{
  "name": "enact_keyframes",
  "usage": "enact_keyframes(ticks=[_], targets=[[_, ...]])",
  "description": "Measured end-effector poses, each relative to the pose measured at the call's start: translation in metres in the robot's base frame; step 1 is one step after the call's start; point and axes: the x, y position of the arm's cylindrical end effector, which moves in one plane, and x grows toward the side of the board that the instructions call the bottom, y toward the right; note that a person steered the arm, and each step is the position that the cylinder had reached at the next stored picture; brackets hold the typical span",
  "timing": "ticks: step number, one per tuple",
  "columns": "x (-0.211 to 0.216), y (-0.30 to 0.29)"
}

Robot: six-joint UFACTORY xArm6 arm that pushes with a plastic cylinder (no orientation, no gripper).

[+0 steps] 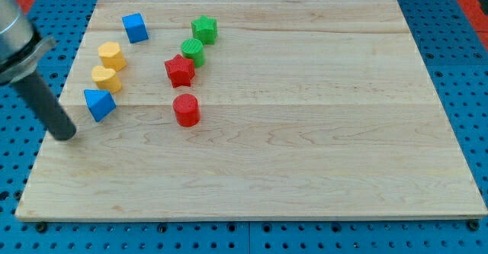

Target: Move yellow heart towards green circle

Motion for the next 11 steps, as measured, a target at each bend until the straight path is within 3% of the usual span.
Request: enact_keyframes(ticks=[2, 3, 4, 5, 7, 11], targets=[[-0.019, 0.06], [-0.014, 0.055], [-0.015, 0.003], [-0.054, -0.002], [-0.067, 0.003], [-0.136, 0.109]])
